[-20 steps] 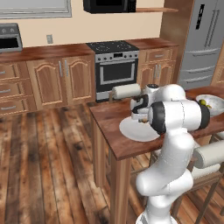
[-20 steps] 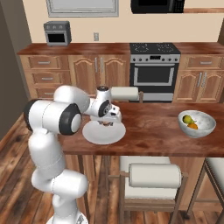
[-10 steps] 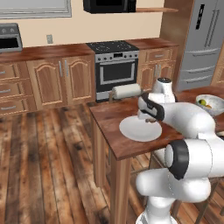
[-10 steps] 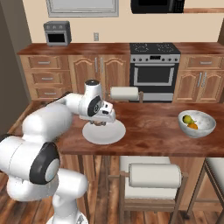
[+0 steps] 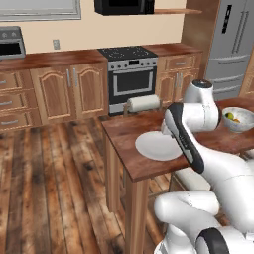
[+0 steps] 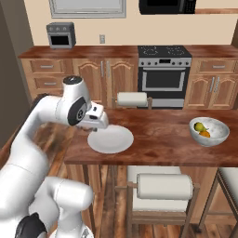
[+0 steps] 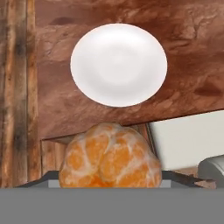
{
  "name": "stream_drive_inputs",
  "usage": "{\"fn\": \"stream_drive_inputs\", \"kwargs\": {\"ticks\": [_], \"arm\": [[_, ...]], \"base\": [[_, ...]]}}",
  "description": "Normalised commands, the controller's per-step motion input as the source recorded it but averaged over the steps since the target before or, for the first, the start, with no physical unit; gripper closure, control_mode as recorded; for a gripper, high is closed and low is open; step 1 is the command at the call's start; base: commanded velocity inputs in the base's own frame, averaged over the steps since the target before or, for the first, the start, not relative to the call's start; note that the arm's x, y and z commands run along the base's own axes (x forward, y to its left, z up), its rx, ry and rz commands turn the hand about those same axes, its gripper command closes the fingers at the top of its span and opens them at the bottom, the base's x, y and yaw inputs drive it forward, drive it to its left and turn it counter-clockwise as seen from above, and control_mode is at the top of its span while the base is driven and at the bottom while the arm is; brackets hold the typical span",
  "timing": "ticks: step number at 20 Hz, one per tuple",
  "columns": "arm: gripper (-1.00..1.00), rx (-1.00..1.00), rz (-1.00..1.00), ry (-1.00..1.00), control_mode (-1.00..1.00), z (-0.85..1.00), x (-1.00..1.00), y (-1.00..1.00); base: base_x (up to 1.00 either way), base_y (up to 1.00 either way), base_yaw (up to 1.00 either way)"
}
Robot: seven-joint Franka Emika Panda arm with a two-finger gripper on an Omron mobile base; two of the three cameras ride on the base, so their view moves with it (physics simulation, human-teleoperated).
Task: Take the fruits from the plate on the dining counter and place two fruits in each bowl.
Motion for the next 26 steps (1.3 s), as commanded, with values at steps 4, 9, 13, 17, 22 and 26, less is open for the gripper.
{"fn": "stream_drive_inputs", "kwargs": {"ticks": [4,9,13,17,22,26], "arm": [[1.0,0.06,0.0,-0.18,-1.0,0.51,-1.0,0.0],[1.0,0.02,0.02,-0.1,-1.0,0.16,-0.55,0.02],[1.0,0.0,0.0,0.0,-1.0,0.0,0.0,0.0],[1.0,0.0,0.0,0.01,-1.0,-0.07,0.0,0.13],[1.0,0.0,0.0,0.0,1.0,0.0,0.0,0.0],[1.0,0.0,0.0,0.0,1.0,0.0,0.0,0.0]], "base": [[0.0,0.0,0.0],[0.0,0.0,0.0],[0.0,0.0,0.0],[0.0,0.0,0.0],[-0.4,0.0,0.0],[-1.0,-0.18,-0.01]]}}
